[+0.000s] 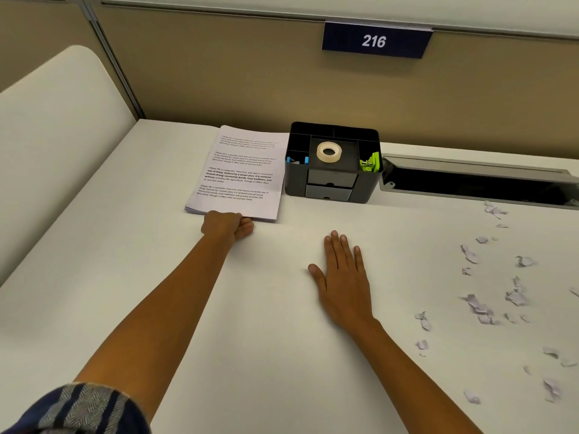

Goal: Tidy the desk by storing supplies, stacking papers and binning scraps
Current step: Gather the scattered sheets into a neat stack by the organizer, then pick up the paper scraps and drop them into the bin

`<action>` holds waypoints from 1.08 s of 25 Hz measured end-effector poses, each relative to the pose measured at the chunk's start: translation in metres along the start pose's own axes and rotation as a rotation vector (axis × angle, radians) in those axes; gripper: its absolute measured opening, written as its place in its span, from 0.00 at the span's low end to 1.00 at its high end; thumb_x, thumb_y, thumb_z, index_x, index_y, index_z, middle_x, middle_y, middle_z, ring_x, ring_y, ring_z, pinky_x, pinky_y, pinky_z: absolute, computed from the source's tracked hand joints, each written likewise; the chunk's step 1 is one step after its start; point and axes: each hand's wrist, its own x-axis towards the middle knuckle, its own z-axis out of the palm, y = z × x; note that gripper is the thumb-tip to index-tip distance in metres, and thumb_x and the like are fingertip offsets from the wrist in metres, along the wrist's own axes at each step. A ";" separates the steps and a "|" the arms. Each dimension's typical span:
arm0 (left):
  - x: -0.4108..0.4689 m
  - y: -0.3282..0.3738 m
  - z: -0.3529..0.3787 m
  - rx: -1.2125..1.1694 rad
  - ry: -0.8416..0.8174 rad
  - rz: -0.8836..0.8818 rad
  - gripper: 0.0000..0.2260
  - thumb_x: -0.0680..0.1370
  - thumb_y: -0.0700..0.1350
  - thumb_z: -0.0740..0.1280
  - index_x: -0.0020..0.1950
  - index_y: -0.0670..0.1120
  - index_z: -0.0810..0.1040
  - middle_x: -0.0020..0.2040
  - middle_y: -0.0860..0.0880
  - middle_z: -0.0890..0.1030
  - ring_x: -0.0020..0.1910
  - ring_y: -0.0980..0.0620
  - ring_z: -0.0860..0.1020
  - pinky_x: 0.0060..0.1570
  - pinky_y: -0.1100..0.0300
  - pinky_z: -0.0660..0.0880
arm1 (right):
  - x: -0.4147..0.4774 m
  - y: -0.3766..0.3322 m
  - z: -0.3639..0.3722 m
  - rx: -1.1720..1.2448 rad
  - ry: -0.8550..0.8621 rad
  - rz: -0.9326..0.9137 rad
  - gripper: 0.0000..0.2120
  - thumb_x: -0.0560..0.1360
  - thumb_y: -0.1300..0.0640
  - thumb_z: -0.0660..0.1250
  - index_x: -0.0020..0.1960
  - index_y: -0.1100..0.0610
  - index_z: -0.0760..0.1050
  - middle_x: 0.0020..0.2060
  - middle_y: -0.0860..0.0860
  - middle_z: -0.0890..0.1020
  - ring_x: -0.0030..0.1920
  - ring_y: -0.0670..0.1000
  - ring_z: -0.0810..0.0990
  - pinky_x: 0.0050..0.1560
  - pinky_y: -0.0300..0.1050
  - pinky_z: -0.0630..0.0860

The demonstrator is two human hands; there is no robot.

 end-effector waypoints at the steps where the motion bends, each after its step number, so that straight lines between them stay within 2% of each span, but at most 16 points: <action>1: 0.001 -0.001 0.001 0.000 0.004 0.016 0.04 0.76 0.31 0.62 0.50 0.33 0.74 0.41 0.36 0.79 0.31 0.44 0.80 0.28 0.54 0.80 | 0.000 0.000 0.000 0.002 0.000 0.000 0.38 0.75 0.35 0.32 0.76 0.57 0.46 0.76 0.50 0.48 0.76 0.47 0.42 0.74 0.47 0.38; 6: 0.001 -0.007 -0.002 0.054 0.030 0.070 0.02 0.74 0.32 0.64 0.43 0.34 0.76 0.36 0.39 0.80 0.30 0.45 0.80 0.34 0.54 0.81 | -0.001 -0.001 -0.002 0.008 0.010 -0.002 0.38 0.75 0.35 0.32 0.76 0.57 0.48 0.76 0.50 0.49 0.76 0.47 0.44 0.74 0.46 0.38; 11: -0.020 -0.017 -0.007 0.152 0.083 0.165 0.02 0.74 0.35 0.67 0.41 0.37 0.78 0.35 0.42 0.81 0.29 0.47 0.81 0.37 0.56 0.82 | -0.003 0.002 -0.008 0.104 -0.017 -0.009 0.39 0.74 0.34 0.32 0.76 0.57 0.48 0.76 0.49 0.50 0.76 0.46 0.44 0.75 0.43 0.38; 13: -0.039 -0.024 -0.013 0.224 0.083 0.255 0.05 0.75 0.38 0.67 0.40 0.39 0.79 0.37 0.44 0.82 0.31 0.48 0.82 0.39 0.58 0.81 | -0.008 0.002 -0.016 0.233 -0.050 0.021 0.33 0.77 0.38 0.41 0.76 0.56 0.49 0.76 0.48 0.51 0.75 0.44 0.44 0.74 0.39 0.39; 16: -0.072 -0.046 -0.028 0.298 0.033 0.423 0.05 0.76 0.40 0.66 0.44 0.39 0.80 0.38 0.43 0.83 0.35 0.48 0.82 0.40 0.59 0.81 | -0.027 0.003 -0.029 0.467 -0.062 0.097 0.26 0.81 0.48 0.52 0.76 0.53 0.51 0.75 0.44 0.52 0.75 0.43 0.47 0.72 0.36 0.44; 20: -0.113 -0.085 -0.057 0.379 -0.006 0.579 0.04 0.77 0.41 0.65 0.45 0.42 0.79 0.37 0.48 0.83 0.38 0.52 0.82 0.43 0.59 0.79 | -0.072 0.009 -0.048 0.496 0.055 0.098 0.23 0.80 0.50 0.55 0.74 0.51 0.59 0.74 0.45 0.60 0.74 0.43 0.55 0.72 0.36 0.52; 23: -0.140 -0.115 -0.075 0.455 -0.019 0.679 0.04 0.77 0.42 0.65 0.44 0.46 0.79 0.37 0.53 0.83 0.38 0.61 0.80 0.40 0.73 0.72 | -0.110 0.016 -0.063 0.432 0.195 0.070 0.18 0.79 0.54 0.58 0.69 0.52 0.67 0.68 0.48 0.70 0.71 0.45 0.64 0.70 0.37 0.59; 25: -0.157 -0.130 -0.084 0.471 -0.039 0.730 0.04 0.77 0.42 0.65 0.43 0.48 0.78 0.37 0.54 0.82 0.38 0.64 0.78 0.37 0.76 0.70 | -0.136 0.022 -0.070 0.356 0.282 0.048 0.16 0.79 0.55 0.59 0.66 0.54 0.70 0.64 0.49 0.75 0.67 0.46 0.70 0.67 0.36 0.62; 27: -0.172 -0.146 -0.091 0.493 -0.060 0.797 0.05 0.76 0.41 0.66 0.43 0.49 0.78 0.37 0.55 0.82 0.40 0.64 0.78 0.40 0.78 0.69 | -0.164 0.028 -0.077 0.313 0.342 0.061 0.14 0.79 0.54 0.59 0.64 0.55 0.72 0.61 0.50 0.77 0.64 0.47 0.73 0.66 0.38 0.66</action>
